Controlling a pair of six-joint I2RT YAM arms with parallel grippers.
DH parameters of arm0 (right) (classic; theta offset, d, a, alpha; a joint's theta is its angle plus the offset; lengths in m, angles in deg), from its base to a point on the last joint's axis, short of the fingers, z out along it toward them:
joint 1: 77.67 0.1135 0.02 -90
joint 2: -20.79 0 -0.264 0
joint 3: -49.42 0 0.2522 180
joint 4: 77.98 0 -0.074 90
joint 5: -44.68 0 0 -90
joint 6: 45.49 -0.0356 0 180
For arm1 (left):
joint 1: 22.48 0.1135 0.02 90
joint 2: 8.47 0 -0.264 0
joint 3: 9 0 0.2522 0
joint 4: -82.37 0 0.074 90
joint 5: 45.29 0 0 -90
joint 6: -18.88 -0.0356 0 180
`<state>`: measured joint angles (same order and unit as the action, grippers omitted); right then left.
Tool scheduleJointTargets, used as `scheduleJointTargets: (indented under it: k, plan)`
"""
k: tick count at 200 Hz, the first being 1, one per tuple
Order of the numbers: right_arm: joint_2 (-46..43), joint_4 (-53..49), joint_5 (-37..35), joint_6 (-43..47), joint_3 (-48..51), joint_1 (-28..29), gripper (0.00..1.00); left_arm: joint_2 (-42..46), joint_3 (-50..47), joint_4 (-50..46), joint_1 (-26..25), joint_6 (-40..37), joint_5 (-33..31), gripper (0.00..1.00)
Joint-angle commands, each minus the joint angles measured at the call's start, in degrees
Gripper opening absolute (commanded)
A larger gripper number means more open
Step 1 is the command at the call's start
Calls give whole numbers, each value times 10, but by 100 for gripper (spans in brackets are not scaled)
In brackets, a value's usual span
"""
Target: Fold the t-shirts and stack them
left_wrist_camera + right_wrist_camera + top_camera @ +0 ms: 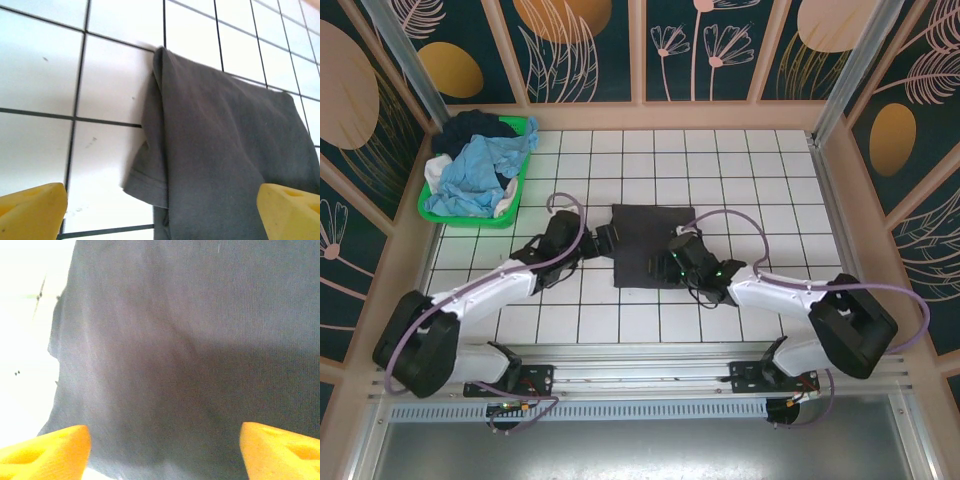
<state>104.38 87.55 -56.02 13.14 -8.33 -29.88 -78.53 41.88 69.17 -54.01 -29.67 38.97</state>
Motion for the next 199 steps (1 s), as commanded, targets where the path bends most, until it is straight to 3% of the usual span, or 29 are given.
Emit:
scheduleJointTargets:
  k: [1, 27, 54, 82, 98, 123, 157, 177, 199]
  plan:
    - [95, -34, -49, 14, -62, 4, 83, 33, -24, -26, 6, -2, -34, 98]
    - [204, -101, -81, -8, -133, 0, 82, 52, -37, -40, 11, -3, -44, 99]
    - [259, -184, -141, -6, -173, -36, 81, 58, -51, -34, 14, -3, -34, 99]
    - [271, -206, -133, 83, -201, -140, 81, 52, -52, -28, 14, -6, -27, 99]
    - [298, -226, -91, 150, -255, -214, 80, 53, -51, -22, 14, -6, -18, 98]
    - [373, -287, -40, 220, -393, -313, 81, 60, -49, -25, 15, -11, -22, 99]
    - [503, -368, 23, 243, -619, -434, 77, 93, -48, -48, 15, -15, -21, 98]
    - [494, -410, 30, 223, -697, -443, 77, 120, -55, -61, 15, -15, -28, 98]
    - [413, -380, 24, 191, -665, -403, 86, 135, -61, -64, 16, -10, -35, 99]
